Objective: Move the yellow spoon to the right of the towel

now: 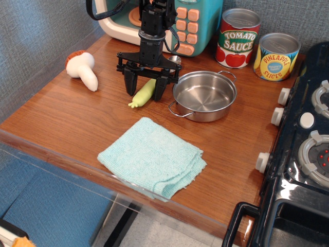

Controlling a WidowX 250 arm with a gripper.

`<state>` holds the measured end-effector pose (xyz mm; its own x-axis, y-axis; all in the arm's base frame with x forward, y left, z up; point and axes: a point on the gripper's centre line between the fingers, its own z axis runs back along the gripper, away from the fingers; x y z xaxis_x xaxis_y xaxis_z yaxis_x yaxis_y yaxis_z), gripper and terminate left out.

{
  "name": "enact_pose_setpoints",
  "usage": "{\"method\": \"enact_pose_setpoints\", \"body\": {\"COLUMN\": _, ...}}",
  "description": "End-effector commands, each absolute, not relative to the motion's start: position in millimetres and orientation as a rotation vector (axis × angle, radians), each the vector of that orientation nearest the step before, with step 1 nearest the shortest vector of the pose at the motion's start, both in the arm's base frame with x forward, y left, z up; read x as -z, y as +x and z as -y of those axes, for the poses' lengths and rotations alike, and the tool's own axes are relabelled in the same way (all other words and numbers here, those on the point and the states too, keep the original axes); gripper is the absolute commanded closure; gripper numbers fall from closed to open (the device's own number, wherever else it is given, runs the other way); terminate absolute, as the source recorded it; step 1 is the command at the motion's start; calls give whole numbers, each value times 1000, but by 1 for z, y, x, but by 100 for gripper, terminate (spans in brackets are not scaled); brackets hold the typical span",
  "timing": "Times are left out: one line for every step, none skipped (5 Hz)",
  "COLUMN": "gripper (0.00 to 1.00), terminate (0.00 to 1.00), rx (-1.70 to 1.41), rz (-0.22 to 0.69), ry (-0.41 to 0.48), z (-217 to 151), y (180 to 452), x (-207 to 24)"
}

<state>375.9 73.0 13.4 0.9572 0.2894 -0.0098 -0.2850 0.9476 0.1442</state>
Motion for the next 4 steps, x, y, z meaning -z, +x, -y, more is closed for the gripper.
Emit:
{"method": "enact_pose_setpoints", "body": {"gripper": 100, "terminate": 0, "rx": -309, "rz": 49, "ry": 131, "z": -76, "y": 377, "x": -42}}
{"method": "enact_pose_setpoints", "body": {"gripper": 100, "terminate": 0, "rx": -347, "rz": 130, "ry": 162, "z": -69, "y": 366, "x": -83}}
{"method": "enact_pose_setpoints", "body": {"gripper": 100, "terminate": 0, "rx": -373, "rz": 220, "ry": 167, "z": -46, "y": 347, "x": -119}}
{"method": "enact_pose_setpoints", "body": {"gripper": 100, "terminate": 0, "rx": -312, "rz": 245, "ry": 137, "z": -7, "y": 328, "x": -132}}
